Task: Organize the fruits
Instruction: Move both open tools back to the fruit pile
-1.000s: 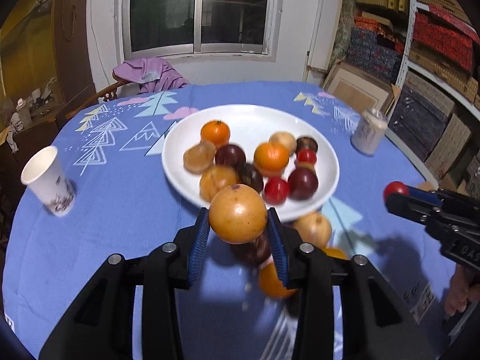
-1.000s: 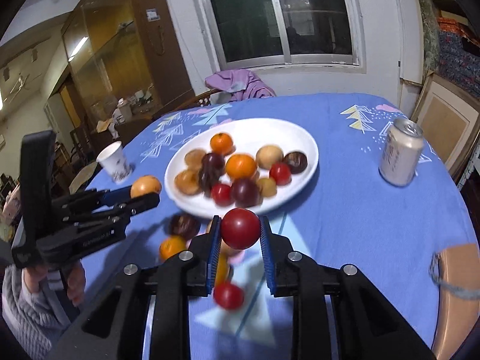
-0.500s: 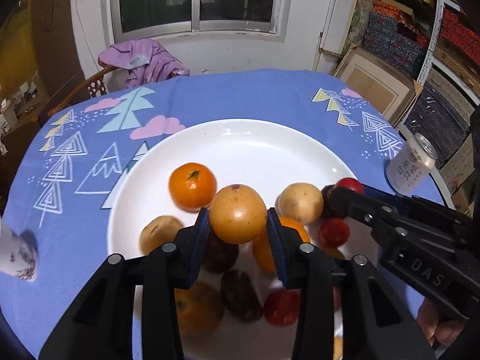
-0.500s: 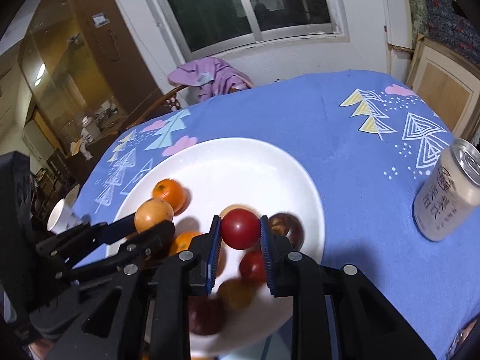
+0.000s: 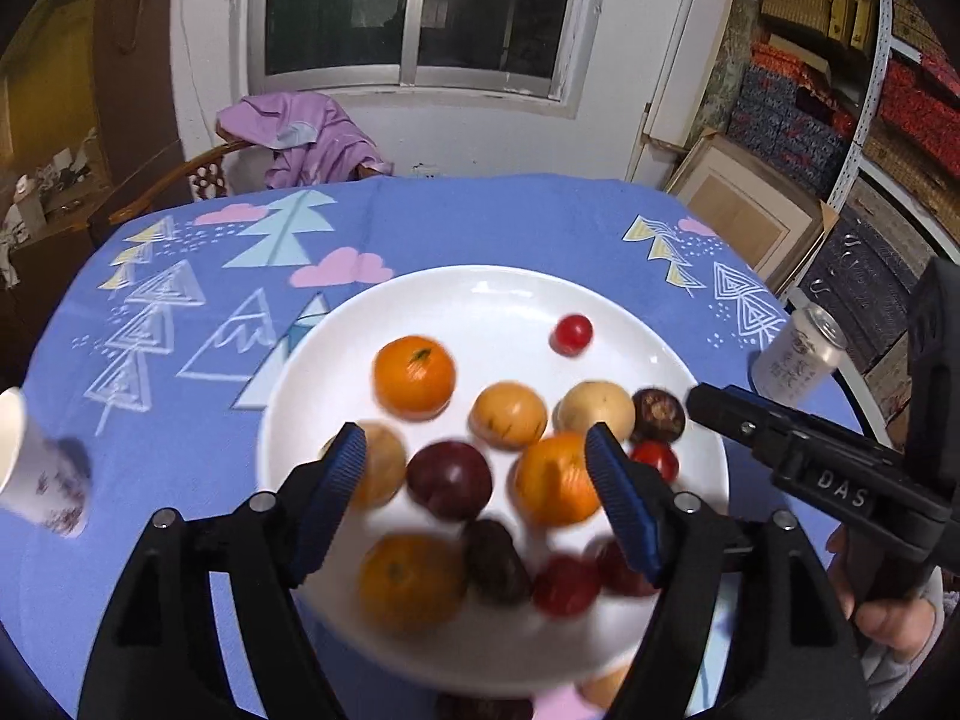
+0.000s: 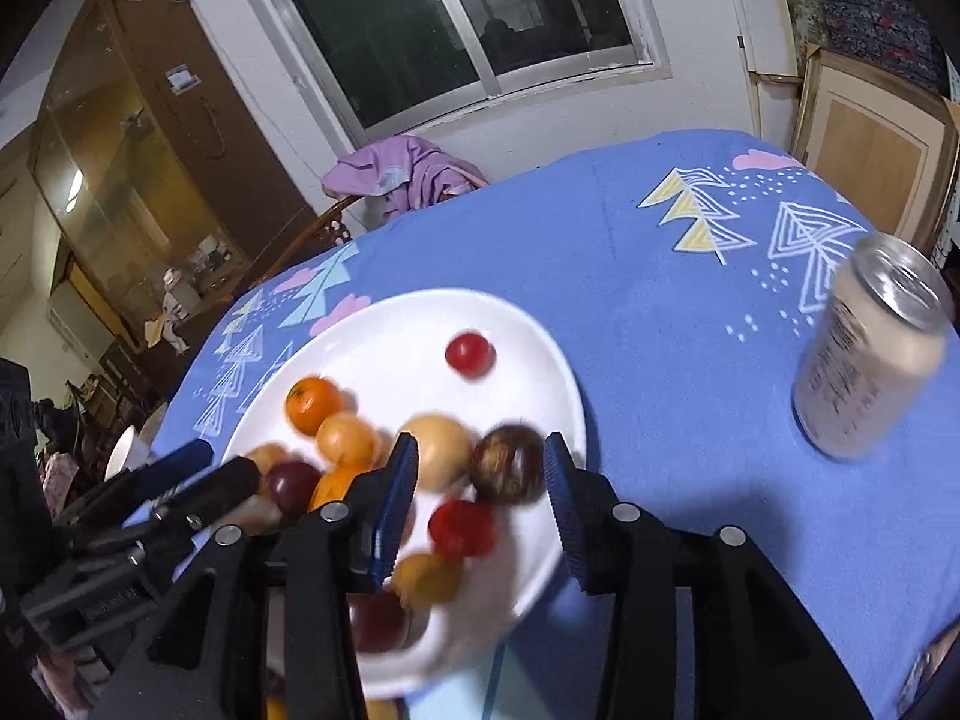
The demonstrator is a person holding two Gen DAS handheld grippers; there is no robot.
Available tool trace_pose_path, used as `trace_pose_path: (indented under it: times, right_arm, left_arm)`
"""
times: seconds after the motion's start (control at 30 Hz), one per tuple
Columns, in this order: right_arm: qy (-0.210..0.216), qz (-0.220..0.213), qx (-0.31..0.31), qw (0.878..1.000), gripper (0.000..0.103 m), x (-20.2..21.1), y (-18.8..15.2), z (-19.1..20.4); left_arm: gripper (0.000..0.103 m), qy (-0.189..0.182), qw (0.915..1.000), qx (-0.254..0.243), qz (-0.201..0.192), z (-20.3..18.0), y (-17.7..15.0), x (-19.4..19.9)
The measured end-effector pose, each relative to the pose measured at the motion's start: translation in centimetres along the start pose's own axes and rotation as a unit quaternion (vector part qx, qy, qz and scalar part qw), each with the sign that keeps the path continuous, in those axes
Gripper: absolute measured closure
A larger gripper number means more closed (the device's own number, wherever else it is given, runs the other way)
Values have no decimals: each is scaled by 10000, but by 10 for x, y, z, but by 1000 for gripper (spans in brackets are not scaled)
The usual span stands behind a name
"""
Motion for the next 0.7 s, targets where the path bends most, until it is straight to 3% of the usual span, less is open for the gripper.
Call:
trace_pose_path:
  times: [0.07,0.13,0.27,0.4,0.7]
  right_arm:
    - [-22,2,197,9998,53,14,-21,6]
    - [-28,-62,332,9994,37,28,-43,11]
    - [77,-159,448,9988,33,55,-88,19]
    - [196,-304,328,9988,29,71,-113,17]
    - [299,-94,276,9991,29,65,-122,10]
  left_arm:
    - [19,187,9997,-51,-132,7,-23,19]
    - [18,327,9991,-189,-181,12,-54,35]
    - [13,367,9986,-303,-243,14,-104,56]
    - [10,284,9991,-298,-97,10,-143,53]
    - [7,412,9972,-614,-57,-7,-150,29]
Point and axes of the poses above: each gripper's, at about its wrist camera, not at the fingertips, and x roughly against the way its jaws point, z to its left, y to its top, the point moved 7 cm from there along -x, roughly the way its jaws point, and after that the axes turned 11 degrees about z, right-handed, at the moved point
